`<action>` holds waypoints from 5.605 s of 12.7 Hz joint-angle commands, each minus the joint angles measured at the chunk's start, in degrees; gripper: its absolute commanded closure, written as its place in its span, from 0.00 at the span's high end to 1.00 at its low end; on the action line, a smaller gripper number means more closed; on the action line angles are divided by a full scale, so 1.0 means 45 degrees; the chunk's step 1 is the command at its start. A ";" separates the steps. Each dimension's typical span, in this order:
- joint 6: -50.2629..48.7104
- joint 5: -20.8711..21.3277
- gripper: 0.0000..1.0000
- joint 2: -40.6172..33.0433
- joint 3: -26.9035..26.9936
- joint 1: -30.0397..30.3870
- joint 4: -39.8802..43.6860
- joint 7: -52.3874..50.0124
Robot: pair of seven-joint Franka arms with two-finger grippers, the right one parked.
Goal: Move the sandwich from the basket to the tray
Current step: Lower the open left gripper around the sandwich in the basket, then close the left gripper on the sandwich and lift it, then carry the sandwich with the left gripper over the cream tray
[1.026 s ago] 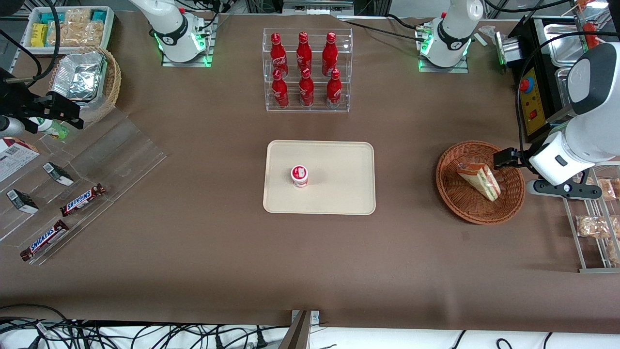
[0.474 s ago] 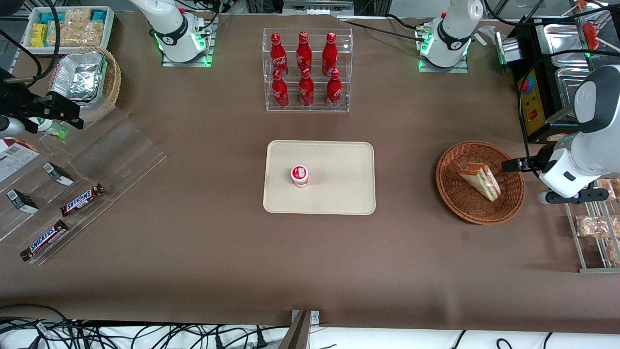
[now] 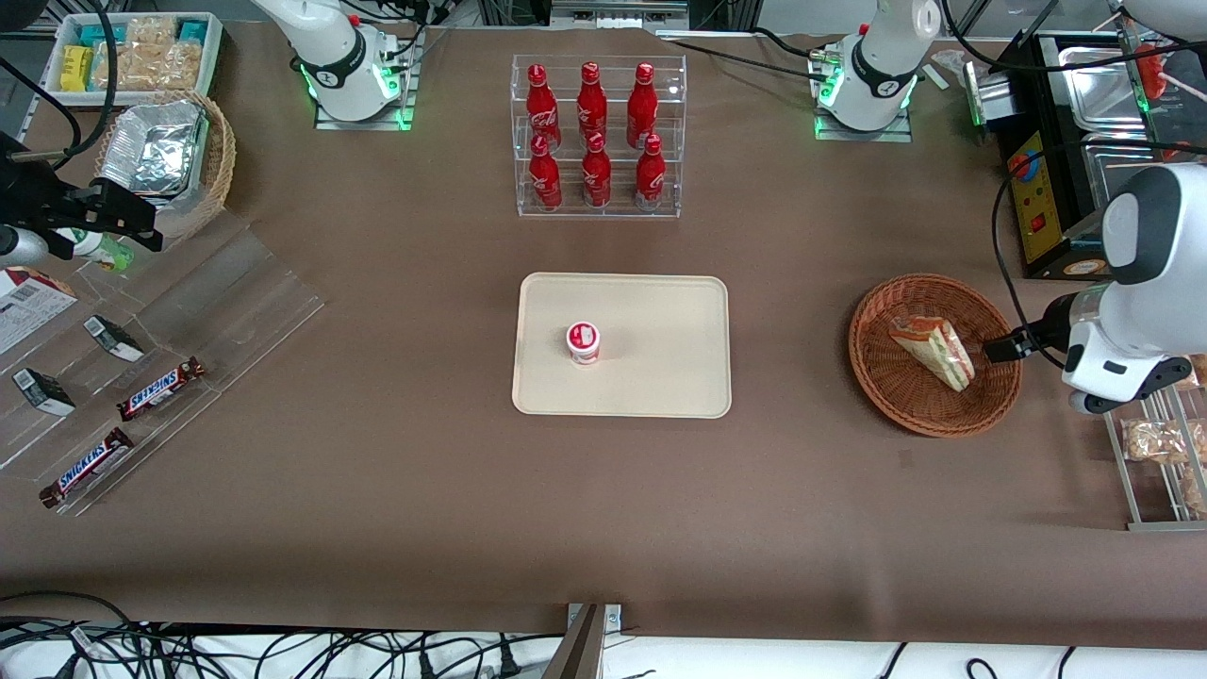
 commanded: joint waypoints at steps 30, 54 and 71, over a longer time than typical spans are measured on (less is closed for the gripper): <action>0.4146 0.0552 1.00 -0.0144 -0.0395 -0.0221 -0.3630 -0.2754; 0.1656 0.1470 0.31 0.0072 -0.1018 -0.0261 -0.2444 -0.1820; 0.0430 0.1470 0.32 0.1690 -0.5981 -0.3402 0.0433 -0.3709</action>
